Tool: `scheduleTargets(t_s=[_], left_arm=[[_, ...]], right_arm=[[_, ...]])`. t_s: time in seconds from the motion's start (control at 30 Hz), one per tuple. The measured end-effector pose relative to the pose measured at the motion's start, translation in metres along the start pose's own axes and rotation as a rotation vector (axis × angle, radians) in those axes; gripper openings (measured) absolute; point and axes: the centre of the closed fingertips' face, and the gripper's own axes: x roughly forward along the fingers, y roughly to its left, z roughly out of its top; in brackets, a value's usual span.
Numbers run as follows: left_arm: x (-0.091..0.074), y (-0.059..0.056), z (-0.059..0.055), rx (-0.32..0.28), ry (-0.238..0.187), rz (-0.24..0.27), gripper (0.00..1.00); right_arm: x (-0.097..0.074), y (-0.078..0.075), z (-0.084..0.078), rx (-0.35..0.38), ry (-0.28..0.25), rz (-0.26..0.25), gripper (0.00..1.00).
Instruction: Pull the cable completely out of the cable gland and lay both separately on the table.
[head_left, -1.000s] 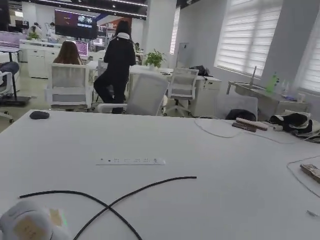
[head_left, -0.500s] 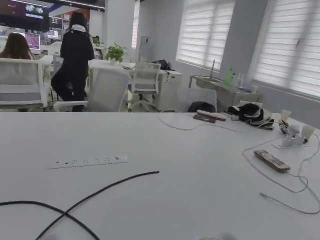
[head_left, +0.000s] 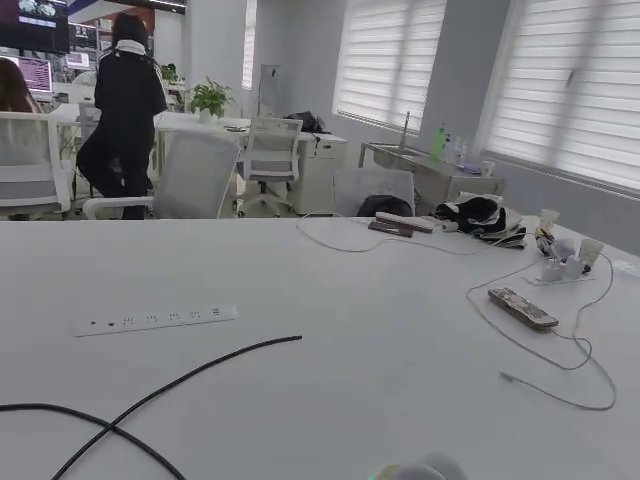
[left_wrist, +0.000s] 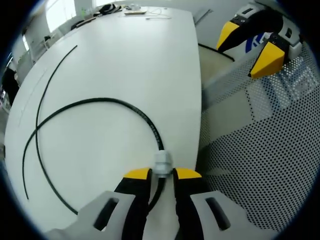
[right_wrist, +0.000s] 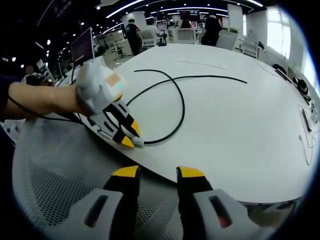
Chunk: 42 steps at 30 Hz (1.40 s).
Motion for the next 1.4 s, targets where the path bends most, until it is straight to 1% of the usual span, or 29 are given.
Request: scheduleTargets(t_s=[0.07,0.17,0.23,0.33,0.4,0.47,0.6,0.7,0.73,0.83,0.93,1.03,1.1,1.17,1.2,1.27,1.3,1.33,1.37,1.4], left_arm=[[0.0,-0.002,0.001,0.008,-0.005,-0.014,0.18],[0.0,-0.002,0.003,0.01,-0.007,-0.015,0.17],[-0.004,-0.002,0.007,0.008,-0.02,-0.012,0.17],[-0.015,-0.003,0.014,0.012,-0.055,-0.007,0.17],[-0.021,-0.003,0.017,0.002,-0.068,-0.008,0.17],[-0.031,-0.003,0.022,-0.006,-0.097,-0.001,0.17],[-0.049,-0.005,0.028,0.0,-0.13,0.007,0.17],[-0.071,-0.008,0.036,-0.018,-0.181,0.008,0.17],[-0.076,-0.009,0.037,-0.018,-0.187,0.008,0.17],[-0.096,-0.012,0.039,-0.012,-0.214,0.017,0.17],[-0.11,-0.015,0.039,-0.009,-0.233,0.025,0.17],[-0.123,-0.019,0.037,-0.01,-0.244,0.026,0.17],[-0.131,-0.022,0.037,-0.017,-0.259,0.023,0.17],[-0.139,-0.027,0.036,-0.009,-0.265,0.023,0.17],[-0.142,-0.028,0.035,-0.003,-0.266,0.026,0.17],[-0.149,-0.031,0.033,0.021,-0.266,0.033,0.17],[-0.153,-0.033,0.032,0.044,-0.263,0.038,0.17],[-0.155,-0.034,0.031,0.046,-0.261,0.041,0.17],[-0.159,-0.035,0.029,0.056,-0.257,0.045,0.17],[-0.162,-0.036,0.029,0.061,-0.257,0.048,0.17]], right_arm=[[0.0,0.0,0.0,-0.001,0.0,0.002,0.29],[0.0,0.001,0.0,-0.004,0.001,0.005,0.29],[0.0,0.001,0.0,-0.009,0.003,0.008,0.29],[0.0,0.002,-0.001,-0.014,0.004,0.014,0.29],[0.0,0.003,-0.001,-0.017,0.005,0.017,0.28],[0.001,0.004,-0.001,-0.019,0.007,0.024,0.28],[0.001,0.005,-0.002,-0.027,0.011,0.034,0.28],[0.001,0.005,-0.001,-0.034,0.004,0.031,0.28],[0.001,0.005,-0.001,-0.034,0.004,0.031,0.28],[0.001,0.005,-0.001,-0.036,0.01,0.03,0.28],[0.0,0.006,-0.002,-0.036,0.013,0.033,0.29],[0.001,0.008,-0.002,-0.043,0.018,0.04,0.29],[0.001,0.009,-0.003,-0.048,0.027,0.049,0.3],[0.001,0.011,-0.004,-0.056,0.038,0.061,0.3],[0.001,0.013,-0.005,-0.06,0.044,0.069,0.3],[0.002,0.017,-0.006,-0.08,0.059,0.107,0.31],[0.001,0.02,-0.006,-0.099,0.072,0.134,0.32],[0.001,0.02,-0.006,-0.116,0.087,0.147,0.32],[-0.001,0.021,-0.005,-0.149,0.102,0.164,0.31],[-0.003,0.024,0.0,-0.19,0.108,0.182,0.31]])
